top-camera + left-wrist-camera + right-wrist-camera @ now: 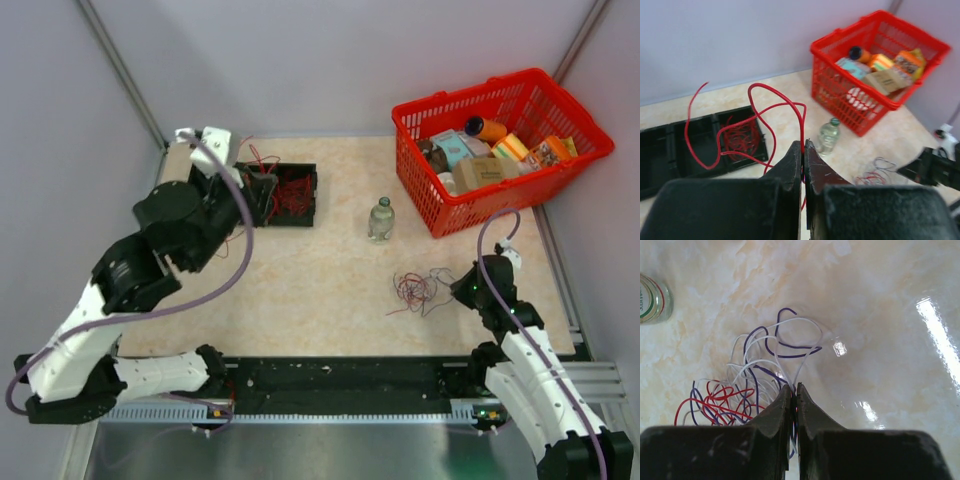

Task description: Untangle the cables

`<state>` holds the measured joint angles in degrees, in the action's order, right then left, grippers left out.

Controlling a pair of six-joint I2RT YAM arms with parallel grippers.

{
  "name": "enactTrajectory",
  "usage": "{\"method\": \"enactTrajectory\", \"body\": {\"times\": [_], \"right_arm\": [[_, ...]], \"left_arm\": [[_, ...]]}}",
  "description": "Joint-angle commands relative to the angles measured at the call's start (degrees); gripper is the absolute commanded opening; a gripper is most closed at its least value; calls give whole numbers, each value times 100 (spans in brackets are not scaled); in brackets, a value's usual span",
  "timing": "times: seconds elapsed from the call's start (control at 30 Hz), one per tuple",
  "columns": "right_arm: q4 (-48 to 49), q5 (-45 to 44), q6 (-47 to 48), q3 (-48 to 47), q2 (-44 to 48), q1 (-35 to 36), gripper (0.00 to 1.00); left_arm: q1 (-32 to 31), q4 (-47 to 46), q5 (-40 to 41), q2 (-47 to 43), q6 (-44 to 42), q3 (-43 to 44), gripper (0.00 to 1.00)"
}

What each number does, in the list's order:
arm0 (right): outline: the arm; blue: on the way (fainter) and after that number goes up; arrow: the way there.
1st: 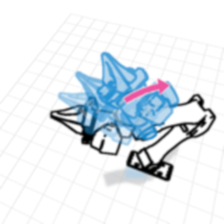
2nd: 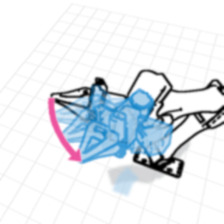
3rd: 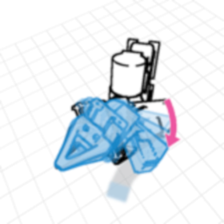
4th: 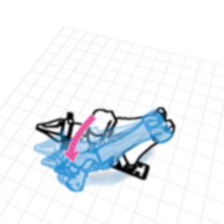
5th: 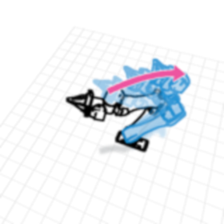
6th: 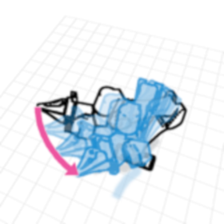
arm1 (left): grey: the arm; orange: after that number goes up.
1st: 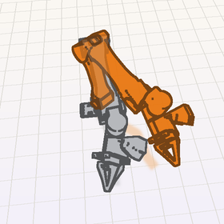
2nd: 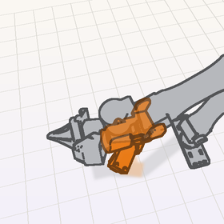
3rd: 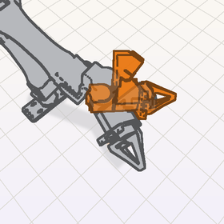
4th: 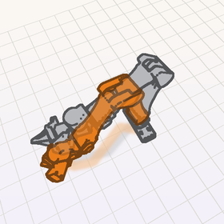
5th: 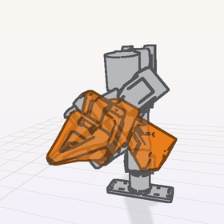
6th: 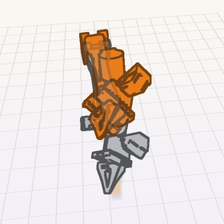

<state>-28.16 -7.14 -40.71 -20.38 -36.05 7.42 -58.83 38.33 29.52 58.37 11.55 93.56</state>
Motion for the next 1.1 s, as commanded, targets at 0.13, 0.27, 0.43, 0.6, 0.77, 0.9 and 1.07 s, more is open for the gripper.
{"method": "enactTrajectory", "body": {"times": [0.13,0.27,0.43,0.6,0.77,0.9,1.07], "right_arm": [[373,555,300,-221,63,-56,0],[364,538,370,-203,81,-48,0],[426,608,362,-80,98,-56,0],[487,661,353,-27,107,-56,1],[549,687,327,8,90,-48,1],[557,679,362,17,107,-48,1],[557,678,388,34,98,-48,1]], "left_arm": [[2145,-1142,-1938,1131,311,-286,0],[2779,-1432,-2433,1633,1031,-197,0],[3069,-2347,-2679,1993,499,-497,0],[3298,-2627,-3477,2503,102,-241,0],[3492,-3550,-4454,2741,260,-724,0],[3554,-3980,-4823,2934,234,-927,0],[3597,-4140,-4947,3101,-161,-927,0]]}}
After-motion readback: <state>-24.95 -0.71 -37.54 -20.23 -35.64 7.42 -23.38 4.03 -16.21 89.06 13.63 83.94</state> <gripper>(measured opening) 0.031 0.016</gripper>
